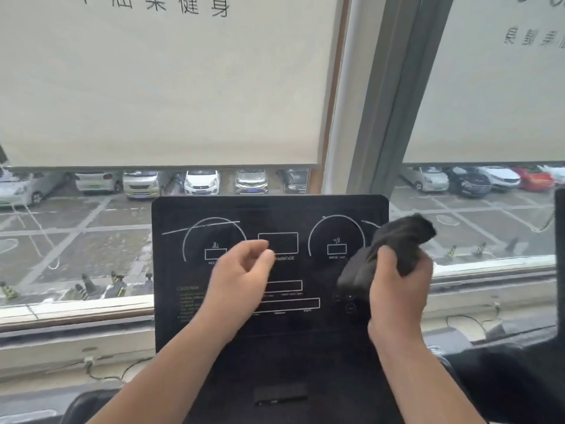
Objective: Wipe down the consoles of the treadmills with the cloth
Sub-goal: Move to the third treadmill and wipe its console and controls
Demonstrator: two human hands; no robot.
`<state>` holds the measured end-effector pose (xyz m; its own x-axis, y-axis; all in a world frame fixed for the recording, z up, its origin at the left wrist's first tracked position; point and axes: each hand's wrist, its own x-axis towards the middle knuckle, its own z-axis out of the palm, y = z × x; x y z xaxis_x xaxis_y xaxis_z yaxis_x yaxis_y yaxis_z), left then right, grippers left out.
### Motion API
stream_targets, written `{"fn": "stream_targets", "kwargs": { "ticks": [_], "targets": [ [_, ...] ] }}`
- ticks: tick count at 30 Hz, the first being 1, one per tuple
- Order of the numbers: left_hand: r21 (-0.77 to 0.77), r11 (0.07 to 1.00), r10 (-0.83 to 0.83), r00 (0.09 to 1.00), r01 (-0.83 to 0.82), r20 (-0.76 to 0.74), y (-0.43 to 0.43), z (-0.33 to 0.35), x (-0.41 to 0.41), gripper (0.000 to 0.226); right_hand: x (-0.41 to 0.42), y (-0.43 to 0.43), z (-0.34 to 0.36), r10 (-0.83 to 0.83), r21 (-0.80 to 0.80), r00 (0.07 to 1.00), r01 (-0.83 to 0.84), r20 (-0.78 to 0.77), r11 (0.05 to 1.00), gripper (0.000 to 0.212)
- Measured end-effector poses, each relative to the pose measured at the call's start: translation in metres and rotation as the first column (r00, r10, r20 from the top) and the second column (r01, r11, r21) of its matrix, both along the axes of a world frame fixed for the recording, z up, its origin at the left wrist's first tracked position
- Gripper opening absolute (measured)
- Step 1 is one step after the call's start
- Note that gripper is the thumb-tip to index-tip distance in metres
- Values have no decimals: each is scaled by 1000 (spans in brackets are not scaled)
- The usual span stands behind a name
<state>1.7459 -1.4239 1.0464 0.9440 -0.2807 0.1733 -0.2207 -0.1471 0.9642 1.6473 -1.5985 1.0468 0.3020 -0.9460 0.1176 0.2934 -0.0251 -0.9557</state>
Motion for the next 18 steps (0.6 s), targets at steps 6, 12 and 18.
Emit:
{"fn": "stream_targets", "kwargs": {
  "ticks": [6, 12, 18],
  "targets": [
    [38, 926, 346, 884, -376, 314, 46, -32, 33, 22, 80, -31, -15, -285, -652, 834, -114, -473, 749, 39],
    [30, 853, 470, 790, -521, 393, 100, -53, 63, 28, 129, -15, -54, -388, -688, 769, -90, -508, 721, 60],
    [-12, 864, 485, 823, -504, 295, 130, -79, 79, 33, 170, 64, -55, -335, -801, 852, -151, -403, 580, 51]
  ]
}}
